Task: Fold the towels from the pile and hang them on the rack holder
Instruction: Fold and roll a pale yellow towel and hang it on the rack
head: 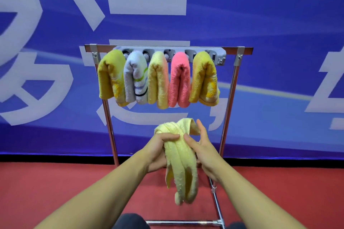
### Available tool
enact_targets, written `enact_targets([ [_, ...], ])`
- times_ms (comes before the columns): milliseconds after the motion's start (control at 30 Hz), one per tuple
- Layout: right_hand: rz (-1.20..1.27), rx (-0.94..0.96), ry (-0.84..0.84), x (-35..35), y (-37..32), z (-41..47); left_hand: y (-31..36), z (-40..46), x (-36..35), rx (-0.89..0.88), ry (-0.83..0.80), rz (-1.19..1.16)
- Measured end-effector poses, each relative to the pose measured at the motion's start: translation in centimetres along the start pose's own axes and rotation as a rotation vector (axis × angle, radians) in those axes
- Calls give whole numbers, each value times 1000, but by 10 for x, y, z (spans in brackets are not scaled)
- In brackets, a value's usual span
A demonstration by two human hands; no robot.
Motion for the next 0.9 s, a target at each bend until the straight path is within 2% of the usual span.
enact_targets([
  [133, 239, 59, -34, 0, -7, 7, 7, -1, 7, -19, 21, 37],
  [333, 291, 110, 76, 6, -12, 17, 7, -2, 17, -45, -20, 11],
  [533, 479, 128, 146, 21, -14, 18, 4, -1, 31, -150, 194, 93],
  [633, 490, 148, 189, 33, -16, 21, 5, -5, 42, -185, 232, 9],
  [700, 518, 172, 215, 41, -18, 23, 7, -8, 47, -203, 238, 57],
  [800, 444, 185, 261, 52, -15, 24, 7, -10, 55, -259, 313, 88],
  [900, 172, 141, 328, 58, -4, 26, 9, -11, 60, -302, 362, 53],
])
Point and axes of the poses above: each hand's wrist, its own z-axis towards the middle knuckle, its own x-axis out of the back of the hand, y = z × x, the point moved 1 cm from there along z, towards the middle knuckle, and after that the axes turned 5 degrees about -x, right-handed, at the moved point
